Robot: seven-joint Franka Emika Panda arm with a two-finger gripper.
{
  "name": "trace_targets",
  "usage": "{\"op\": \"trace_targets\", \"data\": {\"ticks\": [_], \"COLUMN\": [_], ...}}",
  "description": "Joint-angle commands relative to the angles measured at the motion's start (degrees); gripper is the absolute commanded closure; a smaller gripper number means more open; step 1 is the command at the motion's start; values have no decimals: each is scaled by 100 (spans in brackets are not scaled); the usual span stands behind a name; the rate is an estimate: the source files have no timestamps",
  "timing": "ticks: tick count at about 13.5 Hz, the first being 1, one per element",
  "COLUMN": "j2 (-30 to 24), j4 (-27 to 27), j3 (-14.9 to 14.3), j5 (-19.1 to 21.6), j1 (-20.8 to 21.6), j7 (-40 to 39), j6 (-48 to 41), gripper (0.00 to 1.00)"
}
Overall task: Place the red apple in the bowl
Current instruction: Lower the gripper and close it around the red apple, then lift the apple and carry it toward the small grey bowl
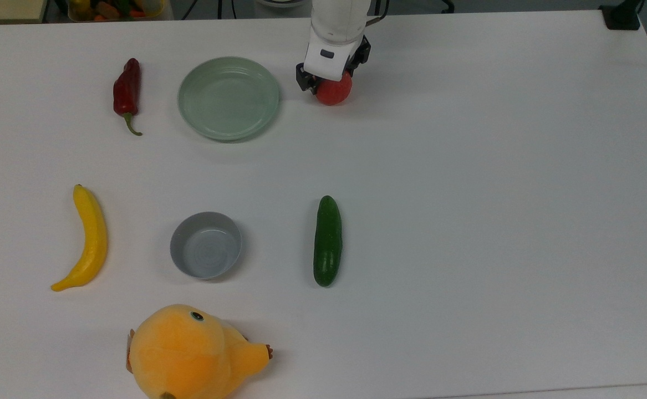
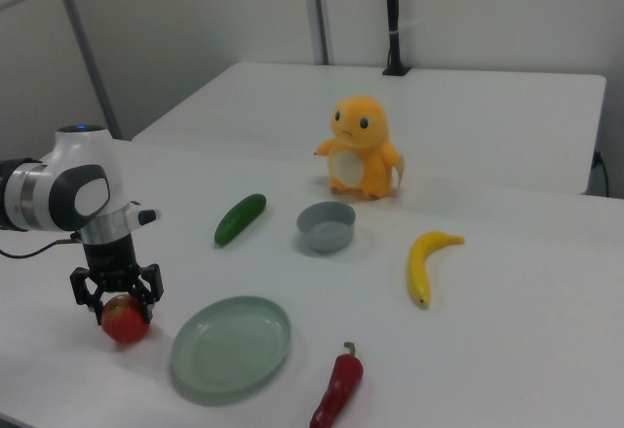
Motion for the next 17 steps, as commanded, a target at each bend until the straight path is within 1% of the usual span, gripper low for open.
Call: {"op": "trace_targets", "data": {"ticks": [1, 2, 4, 5, 8, 9, 10, 11, 12, 13, 14, 16, 17], "j2": [-107, -116, -108, -64, 67, 199, 322, 436, 637, 761, 971, 1314, 1455], "j4": [-21, 93, 522, 942, 1919, 2392, 2727, 3061, 3508, 3756, 4089, 4582, 4759], "j3": [33, 33, 24, 24, -11, -37, -99, -204, -396, -511, -678, -1046, -1118], "j5": [-54, -54, -37, 33, 104, 95, 95, 95, 104, 130, 235, 498, 534], "j1": [-38, -38, -82, -160, -266, -267, -267, -258, -240, -232, -231, -223, -231], "j7": [15, 138, 227, 253, 297, 306, 297, 297, 288, 288, 280, 262, 262], "j6": [80, 1, -498, -875, -1668, -1965, -2151, -2301, -2372, -2373, -2364, -2329, -2303], "gripper": [83, 82, 82, 82, 81, 81, 81, 81, 81, 81, 81, 81, 81]}}
